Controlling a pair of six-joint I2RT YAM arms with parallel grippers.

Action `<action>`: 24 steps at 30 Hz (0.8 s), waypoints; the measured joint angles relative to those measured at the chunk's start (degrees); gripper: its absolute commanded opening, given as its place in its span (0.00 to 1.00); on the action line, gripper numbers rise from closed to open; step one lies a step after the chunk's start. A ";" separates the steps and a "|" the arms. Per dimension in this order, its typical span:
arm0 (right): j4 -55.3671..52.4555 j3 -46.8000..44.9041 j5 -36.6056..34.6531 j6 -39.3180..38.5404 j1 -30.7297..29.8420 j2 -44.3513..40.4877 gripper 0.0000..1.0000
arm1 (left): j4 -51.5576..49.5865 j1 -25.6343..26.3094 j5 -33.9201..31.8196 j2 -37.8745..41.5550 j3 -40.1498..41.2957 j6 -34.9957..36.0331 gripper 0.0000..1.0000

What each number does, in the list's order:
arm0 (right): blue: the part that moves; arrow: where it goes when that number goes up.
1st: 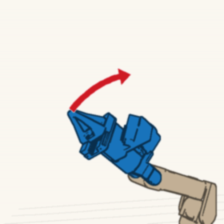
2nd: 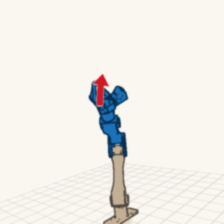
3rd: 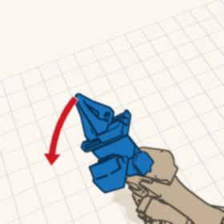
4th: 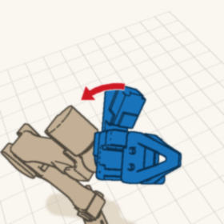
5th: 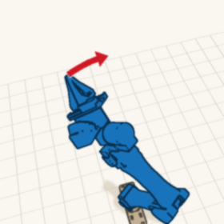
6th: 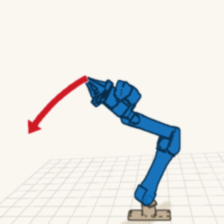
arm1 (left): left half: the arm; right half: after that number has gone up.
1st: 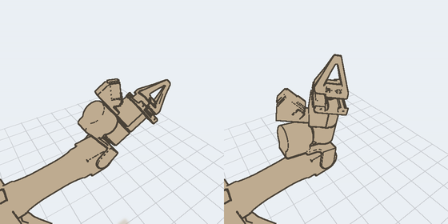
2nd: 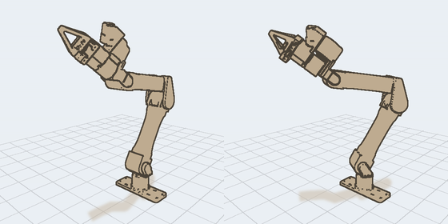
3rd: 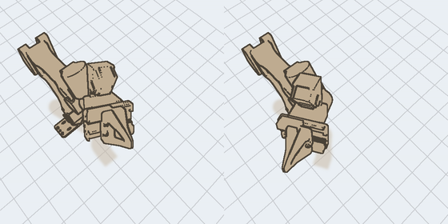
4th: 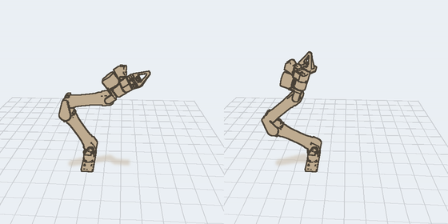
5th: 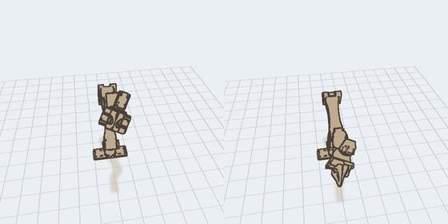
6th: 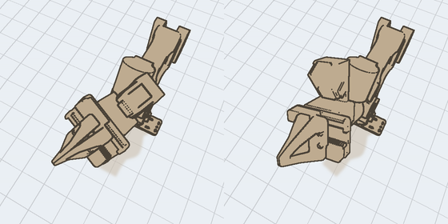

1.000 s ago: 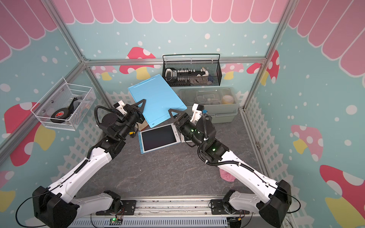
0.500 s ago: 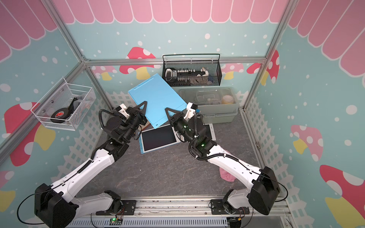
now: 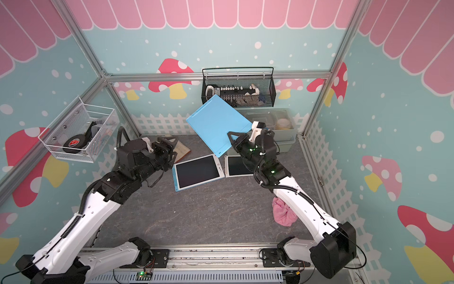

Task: Wipe the drawing tablet
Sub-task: Adjust the drawing tablet at the center of the board.

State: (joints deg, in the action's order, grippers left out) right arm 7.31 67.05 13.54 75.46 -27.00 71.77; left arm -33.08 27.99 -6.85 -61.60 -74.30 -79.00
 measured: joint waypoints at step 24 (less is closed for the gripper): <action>-19.58 -23.08 45.62 -29.40 1.40 12.48 0.00 | -19.91 7.08 4.20 -1.18 16.70 19.69 0.76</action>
State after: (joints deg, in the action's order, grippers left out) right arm -12.27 43.97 59.16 46.06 -25.61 84.25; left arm -52.99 35.07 -2.66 -62.78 -57.60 -59.31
